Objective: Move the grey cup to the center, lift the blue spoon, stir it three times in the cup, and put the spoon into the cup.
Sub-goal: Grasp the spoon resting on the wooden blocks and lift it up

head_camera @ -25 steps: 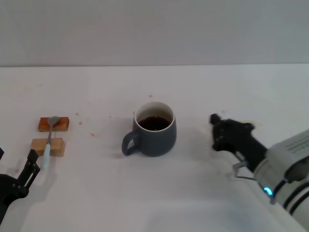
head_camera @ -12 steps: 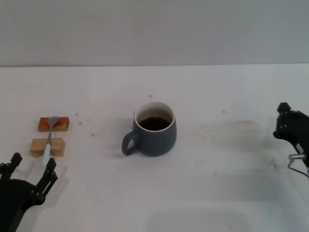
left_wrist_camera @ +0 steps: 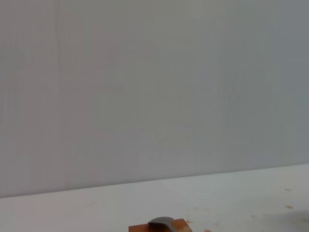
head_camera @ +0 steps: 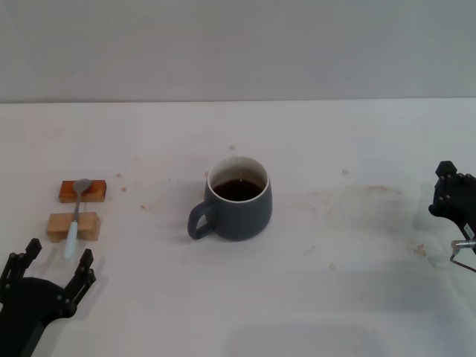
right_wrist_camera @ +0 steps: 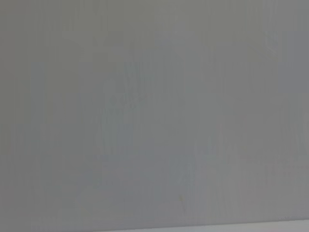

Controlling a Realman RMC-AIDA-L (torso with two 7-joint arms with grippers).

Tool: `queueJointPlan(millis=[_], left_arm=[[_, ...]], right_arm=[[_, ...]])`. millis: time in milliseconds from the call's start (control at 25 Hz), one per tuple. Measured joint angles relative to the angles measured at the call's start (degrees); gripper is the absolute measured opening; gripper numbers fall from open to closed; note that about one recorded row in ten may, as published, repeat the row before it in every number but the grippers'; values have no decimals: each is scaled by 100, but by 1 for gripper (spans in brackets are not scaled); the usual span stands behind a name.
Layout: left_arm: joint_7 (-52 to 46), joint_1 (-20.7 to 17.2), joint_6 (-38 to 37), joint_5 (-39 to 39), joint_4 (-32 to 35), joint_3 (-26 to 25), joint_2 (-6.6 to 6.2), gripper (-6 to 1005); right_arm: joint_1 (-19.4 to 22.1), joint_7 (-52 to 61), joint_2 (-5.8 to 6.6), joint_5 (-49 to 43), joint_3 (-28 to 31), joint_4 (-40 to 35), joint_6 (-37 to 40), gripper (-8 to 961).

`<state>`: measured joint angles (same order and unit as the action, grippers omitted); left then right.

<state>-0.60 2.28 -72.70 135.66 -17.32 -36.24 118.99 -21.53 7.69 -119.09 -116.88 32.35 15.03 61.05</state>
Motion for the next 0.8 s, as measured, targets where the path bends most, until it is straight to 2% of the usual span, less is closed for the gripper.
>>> queueJointPlan(millis=[800], left_arm=[[34,189,377,-4,-44,-32,2,831]], right_arm=[[-38,-23,0,0,78,-51,13,-1]])
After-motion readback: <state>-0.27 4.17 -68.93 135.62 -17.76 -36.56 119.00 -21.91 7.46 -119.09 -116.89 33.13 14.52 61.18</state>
